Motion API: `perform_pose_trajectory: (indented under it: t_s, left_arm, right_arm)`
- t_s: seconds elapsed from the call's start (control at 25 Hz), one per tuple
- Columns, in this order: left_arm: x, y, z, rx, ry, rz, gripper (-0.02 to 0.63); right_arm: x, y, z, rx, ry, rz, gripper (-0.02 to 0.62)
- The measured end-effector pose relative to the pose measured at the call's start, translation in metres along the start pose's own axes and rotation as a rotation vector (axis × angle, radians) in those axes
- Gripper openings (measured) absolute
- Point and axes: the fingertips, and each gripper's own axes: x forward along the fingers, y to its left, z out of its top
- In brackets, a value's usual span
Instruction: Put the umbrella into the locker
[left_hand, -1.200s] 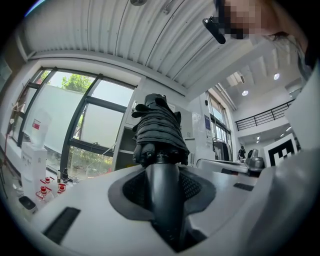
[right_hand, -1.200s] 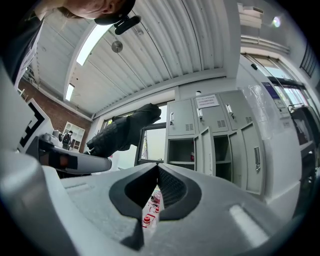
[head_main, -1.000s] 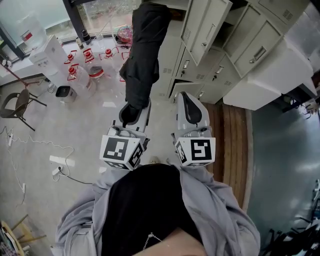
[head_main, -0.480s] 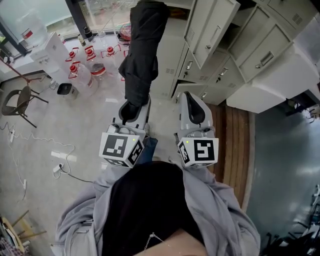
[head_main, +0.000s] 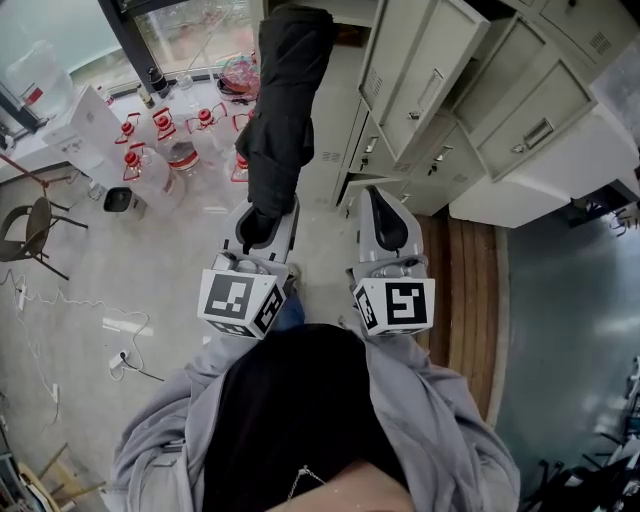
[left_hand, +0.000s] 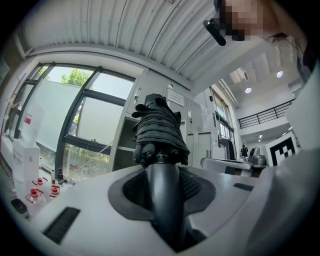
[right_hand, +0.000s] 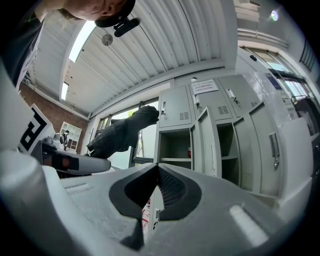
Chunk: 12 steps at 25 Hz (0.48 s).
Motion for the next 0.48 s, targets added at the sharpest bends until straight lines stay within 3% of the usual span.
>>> perform_pose_trajectory:
  t_s: [0.48]
  left_arm:
    - [0.099,0.062,0.012,0.024,0.000,-0.098,0.103]
  right_arm:
    - [0.117,-0.031,-0.016,-0.006,0.021,-0.047,0.003]
